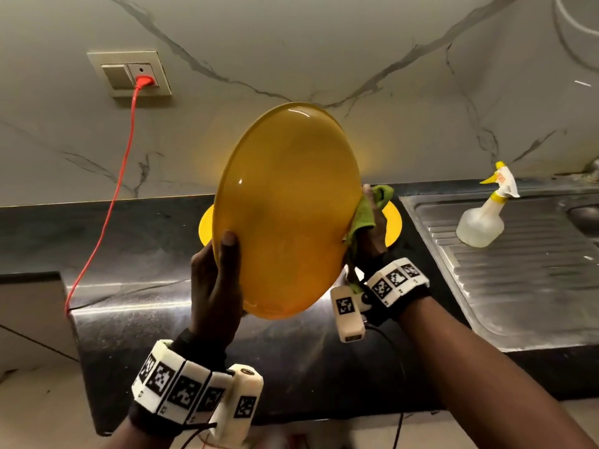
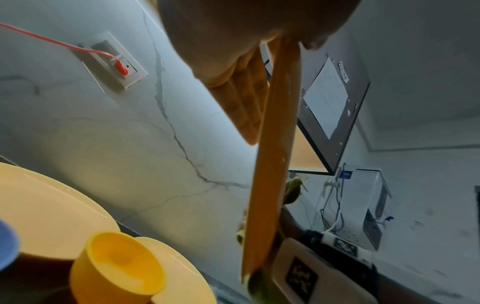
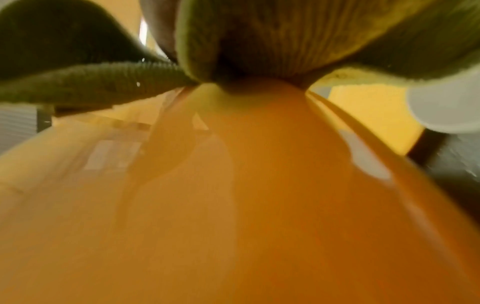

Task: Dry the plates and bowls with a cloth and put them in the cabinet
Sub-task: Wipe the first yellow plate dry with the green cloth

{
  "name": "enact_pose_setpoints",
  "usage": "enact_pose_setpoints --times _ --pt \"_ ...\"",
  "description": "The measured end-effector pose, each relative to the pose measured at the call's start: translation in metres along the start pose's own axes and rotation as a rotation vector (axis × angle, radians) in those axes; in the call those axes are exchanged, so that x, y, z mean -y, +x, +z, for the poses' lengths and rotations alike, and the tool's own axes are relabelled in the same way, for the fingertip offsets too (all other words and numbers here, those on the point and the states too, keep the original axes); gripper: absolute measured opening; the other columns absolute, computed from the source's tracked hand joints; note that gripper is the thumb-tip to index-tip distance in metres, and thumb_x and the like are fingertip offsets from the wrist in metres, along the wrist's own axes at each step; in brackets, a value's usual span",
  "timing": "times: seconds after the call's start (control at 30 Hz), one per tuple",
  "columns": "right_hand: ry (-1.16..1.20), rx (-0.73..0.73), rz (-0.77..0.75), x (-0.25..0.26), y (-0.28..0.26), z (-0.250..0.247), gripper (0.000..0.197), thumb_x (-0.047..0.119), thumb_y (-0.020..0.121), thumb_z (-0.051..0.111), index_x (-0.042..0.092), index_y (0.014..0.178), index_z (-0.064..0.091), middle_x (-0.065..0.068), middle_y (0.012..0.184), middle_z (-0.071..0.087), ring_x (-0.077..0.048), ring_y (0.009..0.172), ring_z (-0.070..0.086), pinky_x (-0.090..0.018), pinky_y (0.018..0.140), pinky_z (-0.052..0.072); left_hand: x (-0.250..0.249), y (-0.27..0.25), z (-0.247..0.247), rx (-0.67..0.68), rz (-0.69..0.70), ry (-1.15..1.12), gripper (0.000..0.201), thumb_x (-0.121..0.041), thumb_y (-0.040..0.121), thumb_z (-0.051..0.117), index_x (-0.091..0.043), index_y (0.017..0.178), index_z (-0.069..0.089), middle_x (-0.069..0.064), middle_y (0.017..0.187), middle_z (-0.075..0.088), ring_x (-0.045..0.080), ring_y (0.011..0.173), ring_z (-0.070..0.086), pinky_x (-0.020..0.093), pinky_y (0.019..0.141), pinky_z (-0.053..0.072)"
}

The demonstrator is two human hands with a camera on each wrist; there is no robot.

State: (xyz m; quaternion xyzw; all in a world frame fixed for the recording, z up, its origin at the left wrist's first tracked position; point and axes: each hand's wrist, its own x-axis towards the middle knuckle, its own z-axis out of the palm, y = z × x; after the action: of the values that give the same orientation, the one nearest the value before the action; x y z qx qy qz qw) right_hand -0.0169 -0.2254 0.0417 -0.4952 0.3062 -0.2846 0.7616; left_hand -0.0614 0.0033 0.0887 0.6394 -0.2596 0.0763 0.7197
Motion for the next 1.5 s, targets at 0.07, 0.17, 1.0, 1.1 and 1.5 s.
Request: enact_pose_setpoints --times 0.07,0.17,1.0,1.1,1.5 --pt "-0.110 0.029 -0.138 0.022 0.005 -0.003 0.038 0.045 0.097 0.055 0.020 0.069 0.050 0.001 0.064 0.056 -0.020 0.064 0.054 -0.031 0.063 0.045 0.003 0.005 -0.013 0.030 -0.092 0.016 0.075 -0.090 0.063 0.056 -0.030 0.108 0.057 -0.024 0.094 0.072 0.001 0.081 0.071 0.018 0.054 0.055" --pt "-0.297 0.129 -0.419 0.048 0.006 -0.005 0.038 0.041 0.097 0.056 0.018 0.067 0.051 0.000 0.059 0.051 -0.015 0.053 0.048 -0.029 0.054 0.039 0.001 0.022 -0.032 0.090 -0.116 0.071 0.084 -0.087 0.058 0.064 -0.045 0.129 0.051 -0.016 0.121 0.067 0.005 0.105 0.067 0.020 0.065 0.058" --pt "-0.381 -0.079 -0.566 0.011 -0.016 -0.007 0.047 0.052 0.093 0.052 0.016 0.063 0.053 0.000 0.057 0.054 -0.026 0.059 0.056 -0.033 0.059 0.042 0.013 0.040 -0.036 0.067 -0.090 0.222 0.041 -0.052 0.062 0.076 -0.028 0.093 0.063 -0.013 0.090 0.068 0.005 0.076 0.065 0.018 0.059 0.053" --pt "-0.410 -0.038 -0.664 0.031 -0.017 -0.003 0.044 0.048 0.094 0.056 0.023 0.059 0.048 0.007 0.052 0.049 -0.009 0.048 0.049 -0.023 0.051 0.038 0.012 0.048 -0.039 0.143 -0.066 0.393 0.051 -0.060 0.058 0.075 -0.040 0.101 0.056 -0.023 0.096 0.064 0.000 0.081 0.063 0.024 0.063 0.056" --pt "-0.826 0.310 -1.193 0.034 -0.060 0.021 0.031 0.040 0.079 0.060 0.015 0.095 0.067 -0.004 0.071 0.069 -0.031 0.063 0.065 -0.034 0.052 0.048 0.004 0.060 -0.019 0.479 0.152 0.712 0.055 -0.056 0.063 0.073 -0.040 0.110 0.052 -0.022 0.082 0.061 0.012 0.074 0.060 0.038 0.060 0.050"
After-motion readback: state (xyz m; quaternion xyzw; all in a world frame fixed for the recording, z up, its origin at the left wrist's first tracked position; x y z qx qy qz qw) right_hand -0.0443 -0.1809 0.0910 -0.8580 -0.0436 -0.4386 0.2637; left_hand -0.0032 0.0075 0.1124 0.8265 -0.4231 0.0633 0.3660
